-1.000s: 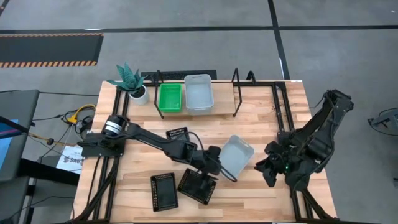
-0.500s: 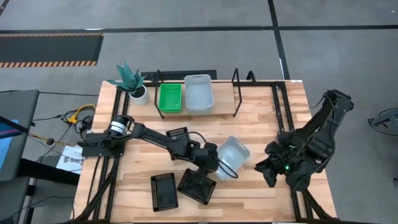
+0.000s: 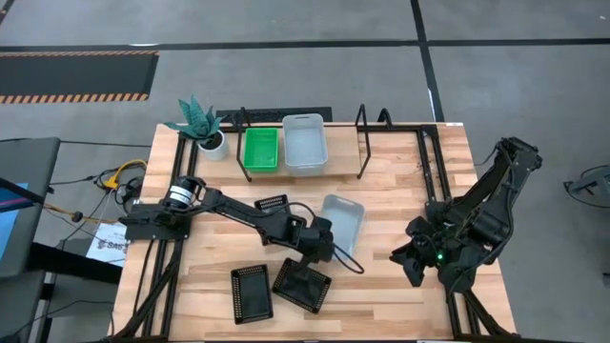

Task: Stack baskets on shelf by color
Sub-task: Stack the gray bin on top of the gray bin on the shelf

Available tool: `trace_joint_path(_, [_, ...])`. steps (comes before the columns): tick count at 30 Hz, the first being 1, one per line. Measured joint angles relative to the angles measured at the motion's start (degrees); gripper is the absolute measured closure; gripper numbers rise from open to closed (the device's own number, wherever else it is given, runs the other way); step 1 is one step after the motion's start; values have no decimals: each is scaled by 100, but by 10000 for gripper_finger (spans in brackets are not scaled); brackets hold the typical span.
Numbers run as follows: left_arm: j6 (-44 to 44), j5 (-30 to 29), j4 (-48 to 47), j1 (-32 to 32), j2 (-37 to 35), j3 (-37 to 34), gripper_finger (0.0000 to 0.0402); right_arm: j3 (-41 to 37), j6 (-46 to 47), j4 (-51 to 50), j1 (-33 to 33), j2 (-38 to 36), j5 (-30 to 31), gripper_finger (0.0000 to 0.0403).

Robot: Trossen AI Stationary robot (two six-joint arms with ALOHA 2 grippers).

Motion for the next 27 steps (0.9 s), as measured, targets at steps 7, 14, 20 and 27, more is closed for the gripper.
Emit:
trace_joint_path(7, [-245,-111,-115,-26,-3,209,401,0,134,21,0,0,0,285])
trace_joint_path(14, [-384,-159,-1049,-107,-39,1512,401,2,135,141,0,0,0,285])
trace_joint_path(20, [-381,-178,-2591,-133,-46,3011,401,2,110,140,0,0,4,285])
trace_joint_path(27, [-406,-1292,-4606,-78,-52,4633,401,2,-6,98,0,0,118,285])
